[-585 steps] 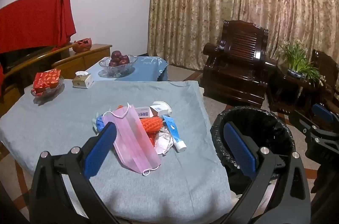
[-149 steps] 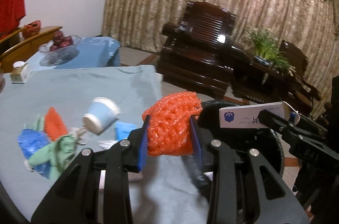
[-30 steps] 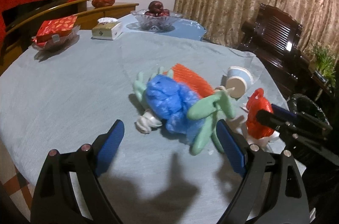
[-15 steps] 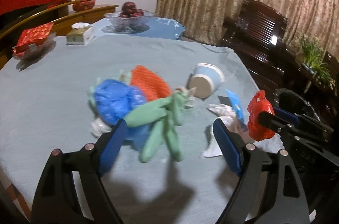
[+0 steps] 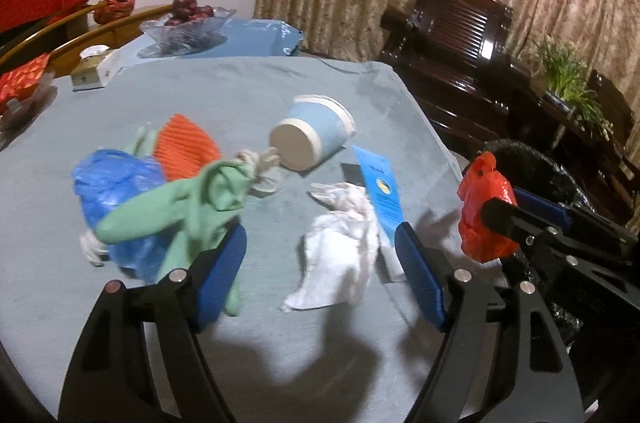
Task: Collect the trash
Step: 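Close the left gripper on the white tissue while the right holds the red bag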
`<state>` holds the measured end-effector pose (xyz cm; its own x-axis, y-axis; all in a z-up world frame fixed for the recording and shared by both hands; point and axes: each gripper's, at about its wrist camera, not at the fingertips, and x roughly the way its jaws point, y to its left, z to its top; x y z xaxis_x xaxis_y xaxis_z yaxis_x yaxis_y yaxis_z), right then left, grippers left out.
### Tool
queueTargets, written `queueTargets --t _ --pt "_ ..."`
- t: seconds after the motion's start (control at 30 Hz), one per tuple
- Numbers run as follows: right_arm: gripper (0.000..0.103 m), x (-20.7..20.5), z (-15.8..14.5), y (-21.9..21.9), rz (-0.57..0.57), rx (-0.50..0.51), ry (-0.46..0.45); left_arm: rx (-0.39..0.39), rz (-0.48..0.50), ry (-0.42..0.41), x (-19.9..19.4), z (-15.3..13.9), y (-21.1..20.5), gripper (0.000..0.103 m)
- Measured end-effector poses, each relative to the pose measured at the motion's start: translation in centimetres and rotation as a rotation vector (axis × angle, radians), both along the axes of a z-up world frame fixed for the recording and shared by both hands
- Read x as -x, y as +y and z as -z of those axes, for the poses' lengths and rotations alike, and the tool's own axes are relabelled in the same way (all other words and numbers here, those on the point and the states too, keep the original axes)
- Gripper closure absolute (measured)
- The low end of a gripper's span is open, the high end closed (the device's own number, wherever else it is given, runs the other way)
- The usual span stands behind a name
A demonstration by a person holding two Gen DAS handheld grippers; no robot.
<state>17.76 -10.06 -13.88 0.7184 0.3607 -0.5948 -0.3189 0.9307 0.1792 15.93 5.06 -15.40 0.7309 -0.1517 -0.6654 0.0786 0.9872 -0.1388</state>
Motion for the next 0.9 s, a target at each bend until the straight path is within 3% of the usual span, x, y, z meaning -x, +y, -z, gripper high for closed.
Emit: queueTargets --t 0.1,0.33,0.6,0.67,0.9 --pt "0.065 -0.1 0.2 -0.5 0.008 -0.005 0.004 -0.004 0.010 0.018 -0.6 0.8 -0.7 0.030" --pt "0.065 -0.4 0.7 -0.9 0.011 -0.010 0.013 0.002 0.015 0.094 -1.8 3.0 -1.4 0.045" --pt "0.065 -0.5 0.7 -0.7 0.002 -0.003 0.013 0.033 0.034 0.147 -2.3 4.5 -1.3 0.076" --pt "0.065 -0.4 0.6 -0.5 -0.002 0.000 0.012 0.039 0.046 0.140 -2.3 4.2 -1.4 0.090" --pt "0.065 0.0 -0.2 -0.3 -0.005 0.003 -0.004 0.049 0.050 0.098 -1.7 2.5 -1.5 0.093"
